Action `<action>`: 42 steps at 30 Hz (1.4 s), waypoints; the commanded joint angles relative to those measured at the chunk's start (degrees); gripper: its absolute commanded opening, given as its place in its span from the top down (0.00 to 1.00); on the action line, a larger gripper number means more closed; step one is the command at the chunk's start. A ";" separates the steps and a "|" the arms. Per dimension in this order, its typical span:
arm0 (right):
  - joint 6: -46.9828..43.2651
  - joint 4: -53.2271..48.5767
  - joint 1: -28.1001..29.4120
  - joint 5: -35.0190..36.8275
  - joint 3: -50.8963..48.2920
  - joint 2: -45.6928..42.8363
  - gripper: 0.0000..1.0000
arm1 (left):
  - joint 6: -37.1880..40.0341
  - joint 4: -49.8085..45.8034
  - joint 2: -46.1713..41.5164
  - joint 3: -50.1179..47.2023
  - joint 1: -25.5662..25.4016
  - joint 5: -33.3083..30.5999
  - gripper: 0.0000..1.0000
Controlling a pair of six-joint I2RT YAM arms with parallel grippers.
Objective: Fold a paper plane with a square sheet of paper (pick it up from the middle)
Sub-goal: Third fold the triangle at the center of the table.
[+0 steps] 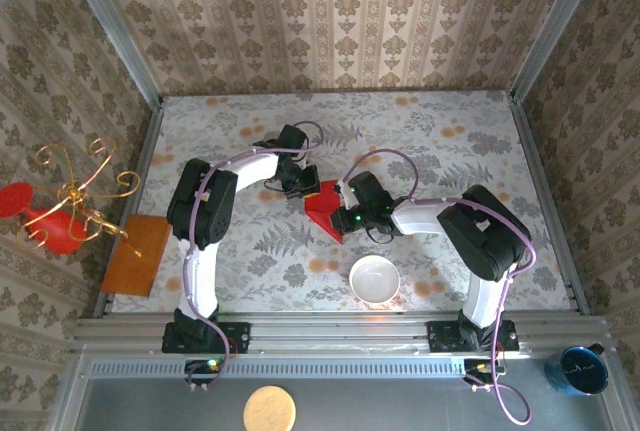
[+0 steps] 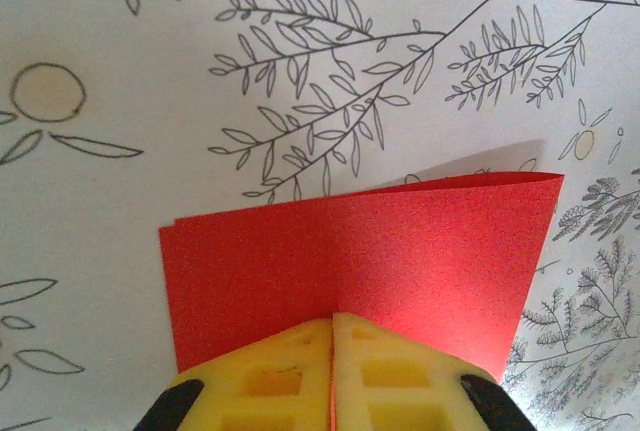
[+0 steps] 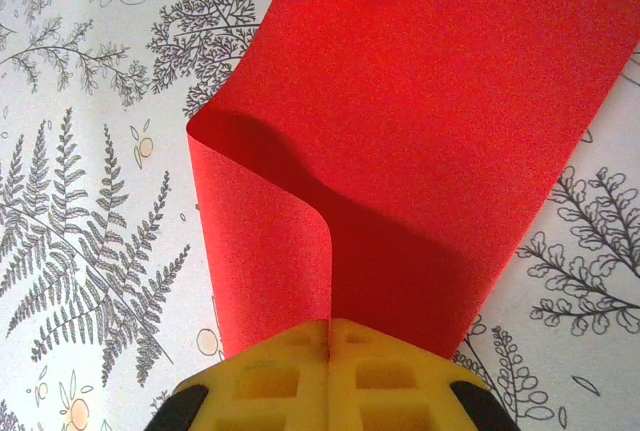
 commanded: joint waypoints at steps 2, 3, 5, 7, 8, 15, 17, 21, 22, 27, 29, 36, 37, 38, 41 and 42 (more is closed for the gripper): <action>0.58 0.80 -0.33 1.37 -0.73 -1.90 1.00 | 1.84 -6.88 4.76 -1.38 -0.58 -5.30 0.92; 0.62 0.66 -0.37 1.57 -0.72 -1.81 1.00 | 1.89 -6.96 4.77 -1.47 -0.66 -5.38 0.92; 0.77 0.55 -0.46 1.98 -0.83 -1.53 1.00 | 1.90 -6.96 4.78 -1.47 -0.67 -5.45 0.92; 0.87 0.10 -0.54 2.54 -0.72 -1.20 1.00 | 1.93 -6.92 4.86 -1.42 -0.67 -5.48 0.92; 0.91 -0.04 -0.55 2.73 -0.77 -1.11 1.00 | 1.93 -7.05 4.86 -1.38 -0.67 -5.52 0.92; 0.73 -0.32 -0.55 3.14 -0.72 -0.34 1.00 | 1.93 -7.05 5.13 -1.12 -0.76 -5.30 0.92; 0.62 -0.51 -0.55 2.96 -0.41 0.04 1.00 | 1.93 -7.05 5.19 -1.03 -0.76 -5.30 0.92; 0.63 -1.03 -0.55 2.48 0.02 0.96 1.00 | 1.97 -7.06 5.06 -0.94 -0.76 -5.15 0.92; 0.65 -1.21 -0.55 2.40 0.16 1.23 1.00 | 1.93 -7.05 5.12 -0.94 -0.75 -5.08 0.92; 0.86 -2.77 -0.55 1.71 0.57 1.91 1.00 | 1.82 -6.70 4.62 -0.61 -0.76 -4.36 0.92; 1.14 -4.28 -0.55 1.01 1.01 2.02 1.00 | 1.84 -6.61 4.30 -0.18 -0.76 -4.07 0.92; 2.56 -9.43 -0.59 0.27 2.44 2.03 1.00 | 1.18 -4.79 0.89 1.59 -0.55 -2.29 0.91; 2.70 -9.79 -0.63 0.19 2.53 2.05 1.00 | 0.84 -4.11 -0.24 1.69 -0.45 -2.14 0.91; 2.88 -10.00 -0.63 0.19 2.69 2.18 1.00 | 0.42 -3.40 -1.48 1.60 -0.41 -2.05 0.90; 3.39 -10.52 -0.72 0.19 3.13 2.71 1.00 | -1.26 -0.36 -6.32 -0.03 -0.15 -2.14 0.88; 3.66 -10.52 -0.76 0.19 3.23 2.85 1.00 | -1.99 0.72 -8.00 -1.12 -0.14 -2.22 0.88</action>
